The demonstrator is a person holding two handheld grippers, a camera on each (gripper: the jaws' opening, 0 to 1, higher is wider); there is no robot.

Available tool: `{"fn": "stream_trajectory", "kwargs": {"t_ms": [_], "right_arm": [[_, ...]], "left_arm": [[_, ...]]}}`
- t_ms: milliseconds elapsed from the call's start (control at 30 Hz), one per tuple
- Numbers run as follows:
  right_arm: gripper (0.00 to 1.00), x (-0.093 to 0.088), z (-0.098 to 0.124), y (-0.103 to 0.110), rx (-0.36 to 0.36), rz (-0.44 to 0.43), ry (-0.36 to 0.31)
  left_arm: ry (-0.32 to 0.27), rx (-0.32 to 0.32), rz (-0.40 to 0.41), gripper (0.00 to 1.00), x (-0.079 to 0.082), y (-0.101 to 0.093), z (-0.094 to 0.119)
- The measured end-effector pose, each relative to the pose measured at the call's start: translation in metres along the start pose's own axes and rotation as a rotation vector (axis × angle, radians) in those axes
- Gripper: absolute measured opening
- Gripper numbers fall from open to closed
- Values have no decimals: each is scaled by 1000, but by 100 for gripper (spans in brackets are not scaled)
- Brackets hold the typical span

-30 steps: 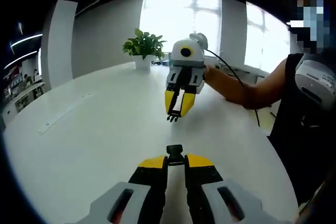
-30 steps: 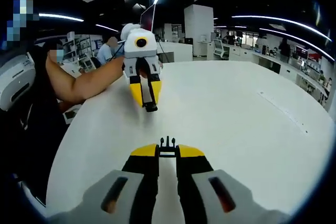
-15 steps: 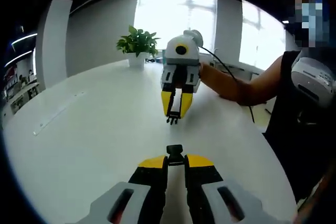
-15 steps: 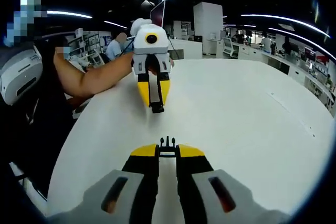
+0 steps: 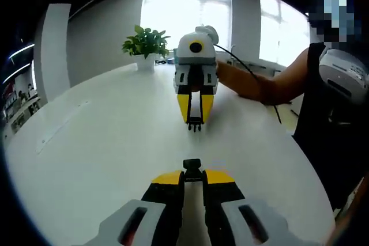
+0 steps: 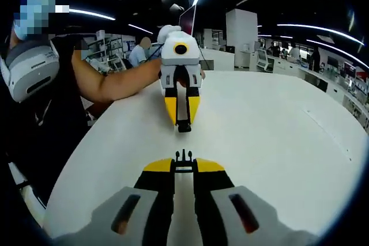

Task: Snap the two parts of the plastic buckle together until the buckle closes and remains connected.

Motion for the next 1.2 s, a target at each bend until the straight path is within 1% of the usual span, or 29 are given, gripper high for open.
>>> {"fn": "stream_trajectory", "kwargs": {"t_ms": [33,233,333,600,800,967,1200], "right_arm": [[10,-1,-1,-1,-8,27,8],[10,-1,-4,-1,-1,45,1],[10,0,-3,-1,-3,42,-5],[10,-2,-5,-1,8,29,8],[10,-2,-7,0,12,22,12],[10,-3,-8,0,18,23,16],[10,-3,-10,1,22,25,15]], "left_arm": [[-1,-3,-1,10,0,0,-1],[3,-3,-8,10,-1,1,-4],[6,0,-8,11,-2,2,-4],[3,5,-20,11,0,2,-6],[2,-6,-22,11,0,1,-9],[-10,-18,-29,11,2,-2,-9],[-8,-12,-34,11,2,-1,-12]]}}
Point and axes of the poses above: the point that each gripper's makers call its tool centre point, and the gripper's own axes: z roughly backward along the fingers, y roughly to its left, x roughly out of its top, the point moved 9 cm from there along z, roughly backward along the fingers, and after that the axes turned 4 degrees about y, right-handed, at the moved point
